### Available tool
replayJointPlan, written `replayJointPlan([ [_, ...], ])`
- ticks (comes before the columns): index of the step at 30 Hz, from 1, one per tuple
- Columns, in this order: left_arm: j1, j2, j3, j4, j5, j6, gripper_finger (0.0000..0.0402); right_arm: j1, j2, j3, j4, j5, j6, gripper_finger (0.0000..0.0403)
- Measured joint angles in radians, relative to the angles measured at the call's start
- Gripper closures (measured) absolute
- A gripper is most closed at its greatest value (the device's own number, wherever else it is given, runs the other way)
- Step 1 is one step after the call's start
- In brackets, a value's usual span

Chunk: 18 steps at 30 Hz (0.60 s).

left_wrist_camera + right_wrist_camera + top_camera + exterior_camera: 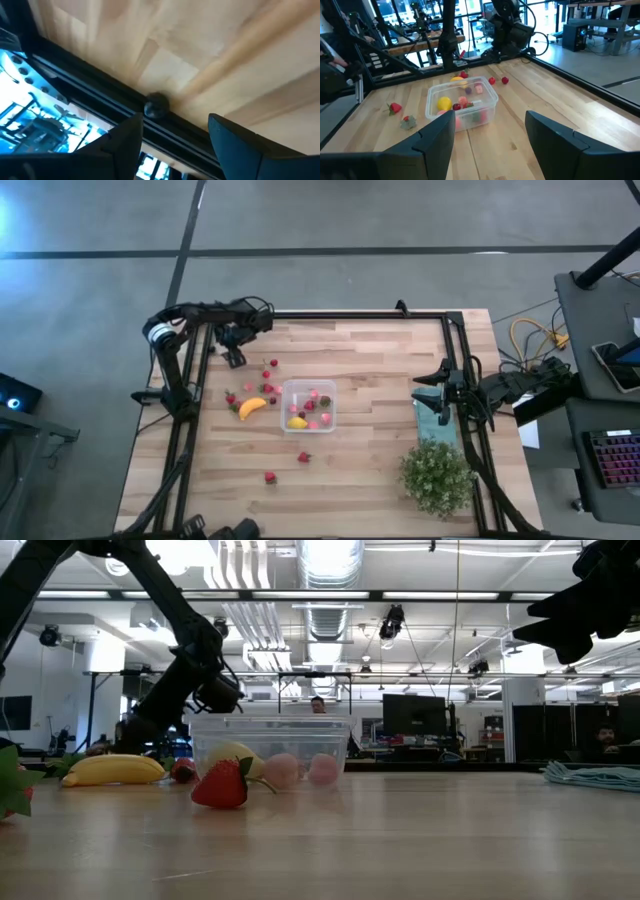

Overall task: Pick and placing Produce into tupperware
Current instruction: Put the black cherry into the transparent bin

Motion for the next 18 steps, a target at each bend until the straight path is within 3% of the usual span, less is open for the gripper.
replayJointPlan([
  [18,0.09,0.0,0.004,0.017,0.006,0.025,0.0191,0.0,0.0,0.0,0.0,0.0,0.0,0.017],
])
